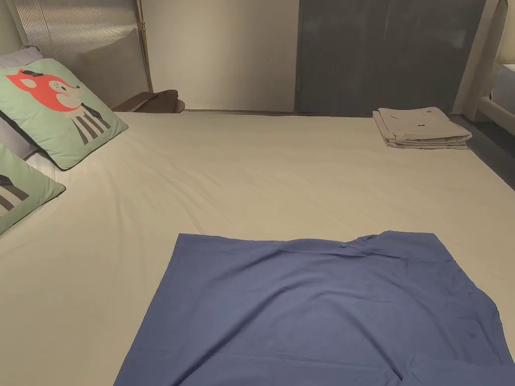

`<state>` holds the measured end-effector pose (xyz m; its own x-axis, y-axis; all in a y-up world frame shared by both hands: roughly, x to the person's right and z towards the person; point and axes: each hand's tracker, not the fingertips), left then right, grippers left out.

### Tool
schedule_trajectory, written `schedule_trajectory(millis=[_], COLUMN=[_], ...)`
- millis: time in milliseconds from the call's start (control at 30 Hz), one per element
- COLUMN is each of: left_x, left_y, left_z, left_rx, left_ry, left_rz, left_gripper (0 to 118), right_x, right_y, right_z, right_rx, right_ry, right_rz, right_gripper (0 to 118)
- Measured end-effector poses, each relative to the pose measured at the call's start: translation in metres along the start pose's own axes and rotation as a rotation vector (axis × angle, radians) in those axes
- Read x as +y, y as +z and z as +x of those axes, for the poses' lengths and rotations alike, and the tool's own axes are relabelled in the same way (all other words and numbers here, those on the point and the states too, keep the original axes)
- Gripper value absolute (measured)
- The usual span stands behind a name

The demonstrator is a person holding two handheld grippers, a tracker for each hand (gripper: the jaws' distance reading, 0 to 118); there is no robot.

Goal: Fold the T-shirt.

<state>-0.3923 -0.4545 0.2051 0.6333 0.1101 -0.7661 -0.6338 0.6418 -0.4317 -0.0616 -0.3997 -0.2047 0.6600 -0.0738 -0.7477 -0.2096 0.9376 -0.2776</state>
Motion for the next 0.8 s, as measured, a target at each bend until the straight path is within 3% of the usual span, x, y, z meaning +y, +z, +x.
schedule_trajectory(millis=[33, 100, 200, 267, 333, 367, 400, 433, 467, 500, 700, 800], left_x=[0.000, 0.000, -0.003, -0.002, 0.001, 0.002, 0.003, 0.005, 0.006, 0.008, 0.013, 0.014], left_y=[-0.005, -0.013, -0.016, -0.011, -0.007, -0.004, -0.005, -0.002, -0.001, 0.001, 0.003, 0.003], left_z=[0.001, 0.002, 0.000, 0.003, 0.008, 0.009, 0.007, 0.008, 0.009, 0.009, 0.009, 0.011], left_rx=[0.003, 0.034, 0.017, 0.002, 0.008, 0.005, -0.007, -0.016, -0.018, -0.020, -0.035, -0.034], left_ry=[0.000, -0.004, 0.007, 0.011, -0.001, -0.004, -0.002, 0.006, 0.009, 0.011, 0.034, 0.048], left_rz=[-0.012, -0.055, -0.064, -0.056, -0.046, -0.040, -0.030, -0.023, -0.016, -0.009, 0.004, 0.003], left_gripper=[77, 53, 44, 21, 9, 6, 6, 6, 6, 6, 6, 6], right_x=[-0.002, -0.005, -0.009, -0.010, -0.012, -0.012, -0.012, -0.014, -0.017, -0.021, -0.054, -0.067], right_y=[0.000, 0.001, 0.002, 0.002, 0.002, 0.001, 0.000, -0.001, -0.004, -0.007, -0.016, -0.021], right_z=[0.001, 0.003, 0.009, 0.013, 0.020, 0.024, 0.028, 0.033, 0.040, 0.046, 0.069, 0.071], right_rx=[-0.002, -0.006, -0.016, -0.025, -0.027, -0.035, -0.057, -0.070, -0.068, -0.073, -0.067, -0.040], right_ry=[-0.001, -0.005, -0.009, -0.010, -0.012, -0.010, 0.002, 0.015, 0.026, 0.030, 0.042, 0.041], right_rz=[-0.006, -0.017, -0.028, -0.033, -0.044, -0.066, -0.097, -0.136, -0.190, -0.242, -0.444, -0.469], right_gripper=[0, 0, 0, 0, 0, 8, 32, 72, 92, 95, 91, 66])
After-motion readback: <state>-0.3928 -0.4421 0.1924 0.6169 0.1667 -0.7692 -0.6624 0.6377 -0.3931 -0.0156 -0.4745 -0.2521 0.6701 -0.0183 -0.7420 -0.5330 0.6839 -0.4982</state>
